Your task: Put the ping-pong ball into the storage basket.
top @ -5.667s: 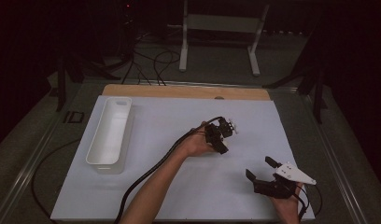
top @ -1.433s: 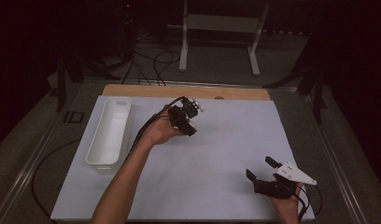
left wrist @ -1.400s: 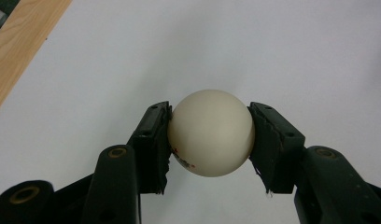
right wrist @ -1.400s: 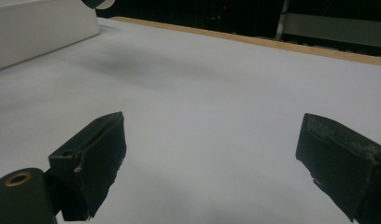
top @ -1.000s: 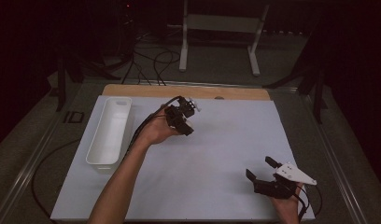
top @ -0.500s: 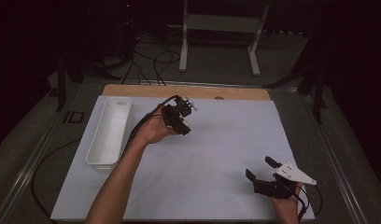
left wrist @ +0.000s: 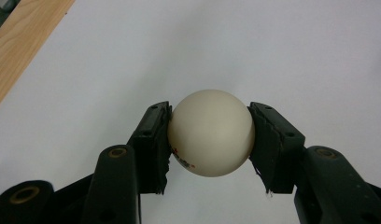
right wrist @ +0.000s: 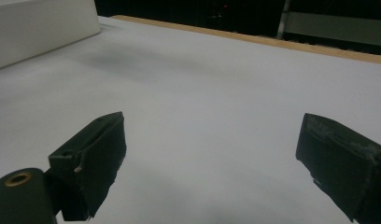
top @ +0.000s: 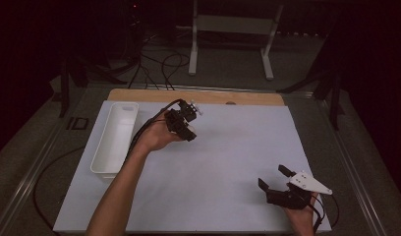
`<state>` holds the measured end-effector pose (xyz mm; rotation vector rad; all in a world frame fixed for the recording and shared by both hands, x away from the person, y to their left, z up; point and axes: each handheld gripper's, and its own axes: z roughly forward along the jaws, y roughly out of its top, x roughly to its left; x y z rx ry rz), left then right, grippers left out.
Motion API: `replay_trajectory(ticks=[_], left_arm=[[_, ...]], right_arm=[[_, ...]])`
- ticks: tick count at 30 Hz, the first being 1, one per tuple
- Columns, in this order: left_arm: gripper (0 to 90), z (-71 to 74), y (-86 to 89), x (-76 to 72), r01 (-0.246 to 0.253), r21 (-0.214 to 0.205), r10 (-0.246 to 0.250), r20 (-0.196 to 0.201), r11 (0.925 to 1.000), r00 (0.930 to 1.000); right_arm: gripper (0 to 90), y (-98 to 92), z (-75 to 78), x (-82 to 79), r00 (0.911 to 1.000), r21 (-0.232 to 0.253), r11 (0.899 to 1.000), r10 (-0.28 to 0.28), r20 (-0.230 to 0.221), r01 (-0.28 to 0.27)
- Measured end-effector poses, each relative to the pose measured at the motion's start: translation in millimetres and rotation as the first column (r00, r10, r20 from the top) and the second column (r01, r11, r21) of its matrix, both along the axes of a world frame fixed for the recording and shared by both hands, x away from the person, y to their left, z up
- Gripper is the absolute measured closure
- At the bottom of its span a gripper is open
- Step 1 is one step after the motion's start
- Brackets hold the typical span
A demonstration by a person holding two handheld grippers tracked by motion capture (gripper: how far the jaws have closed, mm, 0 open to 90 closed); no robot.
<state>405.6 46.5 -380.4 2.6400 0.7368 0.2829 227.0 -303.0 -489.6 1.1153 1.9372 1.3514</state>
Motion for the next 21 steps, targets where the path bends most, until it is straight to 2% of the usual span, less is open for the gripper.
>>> replay_trajectory(ticks=[21], left_arm=[[51.3,3.1,15.2,-1.3,-0.022,-0.011,0.021,-0.002,0.9997,0.9998]], right_arm=[[8.0,-0.5,0.4,-0.4,1.0,0.001,1.0,-0.004,-0.001,0.004]])
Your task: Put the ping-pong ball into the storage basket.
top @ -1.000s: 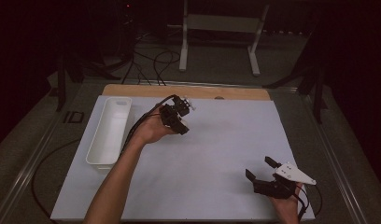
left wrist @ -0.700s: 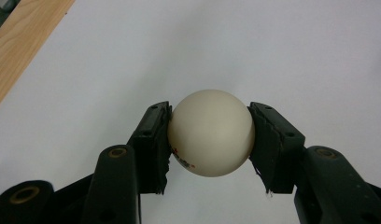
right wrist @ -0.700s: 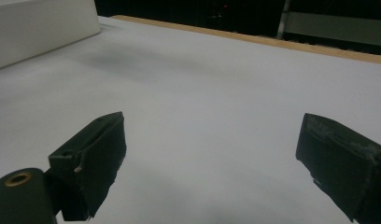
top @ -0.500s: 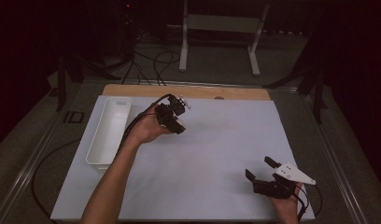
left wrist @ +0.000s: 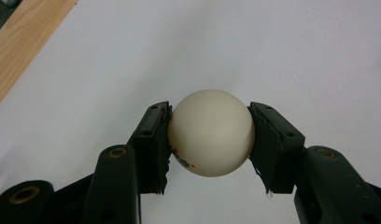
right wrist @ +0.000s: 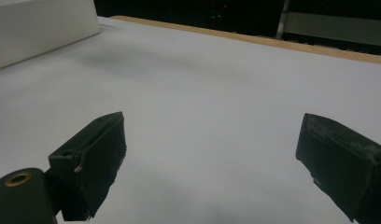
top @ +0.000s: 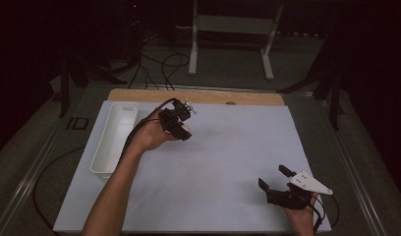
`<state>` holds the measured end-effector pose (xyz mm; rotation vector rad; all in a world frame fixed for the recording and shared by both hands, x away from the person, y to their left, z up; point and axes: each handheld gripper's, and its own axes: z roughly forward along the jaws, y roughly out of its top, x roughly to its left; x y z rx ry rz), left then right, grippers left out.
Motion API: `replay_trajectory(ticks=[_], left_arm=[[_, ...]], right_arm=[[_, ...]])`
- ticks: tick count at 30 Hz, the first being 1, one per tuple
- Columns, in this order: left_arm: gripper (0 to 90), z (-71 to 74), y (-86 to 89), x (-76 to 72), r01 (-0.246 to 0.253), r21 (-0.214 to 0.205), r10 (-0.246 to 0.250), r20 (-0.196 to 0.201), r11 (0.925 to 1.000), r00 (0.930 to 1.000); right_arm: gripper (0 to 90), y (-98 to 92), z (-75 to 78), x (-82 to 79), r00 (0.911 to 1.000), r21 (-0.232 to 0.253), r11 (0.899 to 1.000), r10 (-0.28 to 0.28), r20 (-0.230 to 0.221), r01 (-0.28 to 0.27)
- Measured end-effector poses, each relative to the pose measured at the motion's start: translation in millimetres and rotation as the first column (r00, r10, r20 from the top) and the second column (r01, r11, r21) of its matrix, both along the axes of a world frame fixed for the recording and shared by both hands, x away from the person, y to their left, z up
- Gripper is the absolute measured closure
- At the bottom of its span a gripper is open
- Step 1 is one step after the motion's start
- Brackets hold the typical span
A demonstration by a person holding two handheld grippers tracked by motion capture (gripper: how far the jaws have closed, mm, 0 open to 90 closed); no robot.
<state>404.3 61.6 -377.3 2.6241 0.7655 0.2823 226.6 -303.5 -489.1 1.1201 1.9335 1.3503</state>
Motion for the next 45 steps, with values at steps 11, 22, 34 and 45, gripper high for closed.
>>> replay_trajectory(ticks=[11,22,34,45], left_arm=[[51.3,0.8,6.1,-0.1,-0.006,-0.004,0.006,0.001,1.0,1.0],[51.3,3.4,13.4,-0.5,-0.019,-0.01,0.019,0.008,0.9998,0.9998],[51.3,5.0,19.2,-0.3,-0.026,-0.011,0.026,0.009,0.9996,0.9996],[51.3,6.7,26.3,-0.6,-0.041,-0.017,0.041,0.011,0.999,0.9991]], right_arm=[[8.0,-0.3,0.3,-0.5,1.0,0.0,1.0,0.001,-0.001,-0.001],[8.0,0.0,0.2,-0.5,1.0,-0.001,1.0,0.0,-0.001,0.0],[8.0,0.5,-0.1,-0.3,1.0,-0.002,1.0,0.003,-0.001,-0.003],[8.0,1.3,-0.5,0.1,1.0,-0.002,1.0,0.006,-0.003,-0.006]])
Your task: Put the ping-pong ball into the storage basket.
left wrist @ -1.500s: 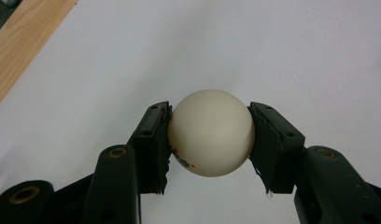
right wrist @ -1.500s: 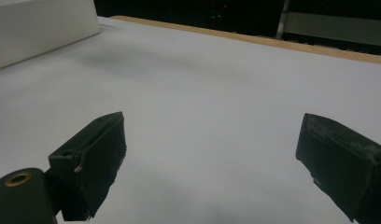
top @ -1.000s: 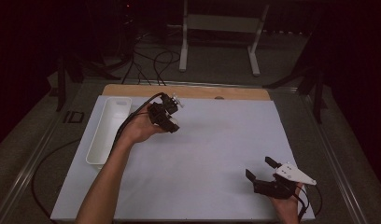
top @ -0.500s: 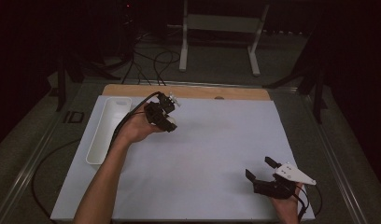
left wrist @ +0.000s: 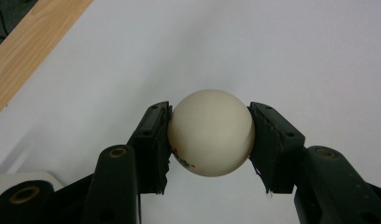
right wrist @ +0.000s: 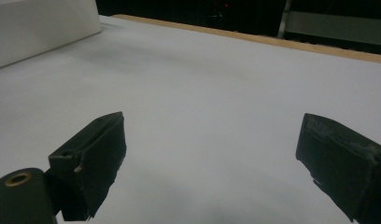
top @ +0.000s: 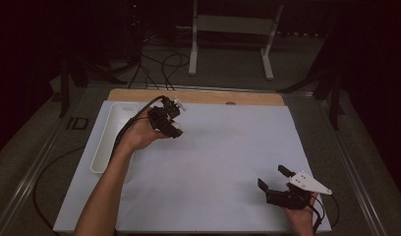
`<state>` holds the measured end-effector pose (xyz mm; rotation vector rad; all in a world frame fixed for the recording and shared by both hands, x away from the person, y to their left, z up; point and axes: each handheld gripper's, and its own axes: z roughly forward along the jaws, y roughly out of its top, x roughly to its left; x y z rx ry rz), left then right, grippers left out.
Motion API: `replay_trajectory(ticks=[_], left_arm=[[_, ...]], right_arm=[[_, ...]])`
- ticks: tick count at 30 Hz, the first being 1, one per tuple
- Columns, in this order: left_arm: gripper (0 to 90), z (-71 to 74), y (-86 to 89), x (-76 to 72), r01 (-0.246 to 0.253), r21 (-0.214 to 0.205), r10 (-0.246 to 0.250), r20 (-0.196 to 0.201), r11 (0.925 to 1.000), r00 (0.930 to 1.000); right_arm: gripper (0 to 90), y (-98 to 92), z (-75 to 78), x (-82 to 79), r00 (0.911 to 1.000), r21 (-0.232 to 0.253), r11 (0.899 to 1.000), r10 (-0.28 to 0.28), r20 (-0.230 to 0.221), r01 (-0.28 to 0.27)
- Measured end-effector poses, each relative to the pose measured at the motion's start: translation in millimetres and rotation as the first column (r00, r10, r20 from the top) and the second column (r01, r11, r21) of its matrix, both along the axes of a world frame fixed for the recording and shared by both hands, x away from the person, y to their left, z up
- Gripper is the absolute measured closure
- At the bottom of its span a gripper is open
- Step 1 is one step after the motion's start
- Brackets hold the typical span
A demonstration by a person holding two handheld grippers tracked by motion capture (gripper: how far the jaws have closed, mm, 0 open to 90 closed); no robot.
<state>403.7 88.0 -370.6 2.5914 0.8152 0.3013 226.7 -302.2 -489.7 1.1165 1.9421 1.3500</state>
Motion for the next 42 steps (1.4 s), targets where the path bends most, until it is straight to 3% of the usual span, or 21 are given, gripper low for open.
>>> replay_trajectory(ticks=[42], left_arm=[[51.3,6.7,40.7,-4.0,-0.068,-0.018,0.069,0.019,0.9975,0.9975]], right_arm=[[8.0,0.7,-0.1,-0.3,1.0,0.001,1.0,0.001,0.001,-0.001]])
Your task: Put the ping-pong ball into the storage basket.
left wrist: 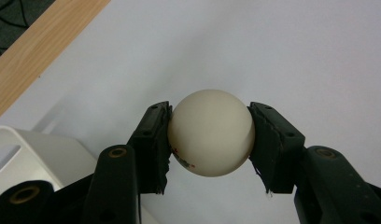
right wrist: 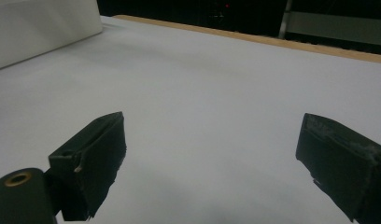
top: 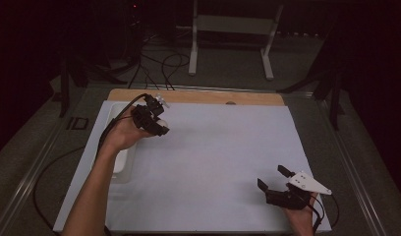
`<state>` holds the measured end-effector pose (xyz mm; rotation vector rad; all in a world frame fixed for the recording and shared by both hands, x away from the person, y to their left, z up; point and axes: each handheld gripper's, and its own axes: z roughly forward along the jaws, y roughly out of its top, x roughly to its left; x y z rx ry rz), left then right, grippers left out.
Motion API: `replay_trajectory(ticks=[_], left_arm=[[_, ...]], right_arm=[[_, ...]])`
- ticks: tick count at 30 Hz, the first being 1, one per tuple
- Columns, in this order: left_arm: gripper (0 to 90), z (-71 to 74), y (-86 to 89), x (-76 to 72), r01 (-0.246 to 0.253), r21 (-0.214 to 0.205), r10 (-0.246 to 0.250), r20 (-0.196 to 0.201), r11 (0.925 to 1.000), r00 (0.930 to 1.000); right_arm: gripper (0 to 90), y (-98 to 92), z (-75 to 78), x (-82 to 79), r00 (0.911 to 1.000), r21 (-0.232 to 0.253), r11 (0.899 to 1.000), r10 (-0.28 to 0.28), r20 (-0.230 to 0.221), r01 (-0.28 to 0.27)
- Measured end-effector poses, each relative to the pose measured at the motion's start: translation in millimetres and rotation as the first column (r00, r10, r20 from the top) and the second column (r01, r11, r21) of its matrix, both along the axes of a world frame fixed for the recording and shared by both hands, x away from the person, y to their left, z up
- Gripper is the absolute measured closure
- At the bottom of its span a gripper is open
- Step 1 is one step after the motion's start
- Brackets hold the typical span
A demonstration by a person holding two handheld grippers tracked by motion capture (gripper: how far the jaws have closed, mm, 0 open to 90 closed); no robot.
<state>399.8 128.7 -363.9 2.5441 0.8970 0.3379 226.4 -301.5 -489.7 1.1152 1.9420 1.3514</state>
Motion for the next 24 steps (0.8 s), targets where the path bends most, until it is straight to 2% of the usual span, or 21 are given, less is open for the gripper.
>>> replay_trajectory(ticks=[24], left_arm=[[51.3,4.0,26.6,-3.7,-0.035,0.001,0.035,0.009,0.9994,0.9994]], right_arm=[[8.0,0.5,-0.2,0.1,1.0,-0.002,1.0,0.004,-0.001,-0.004]])
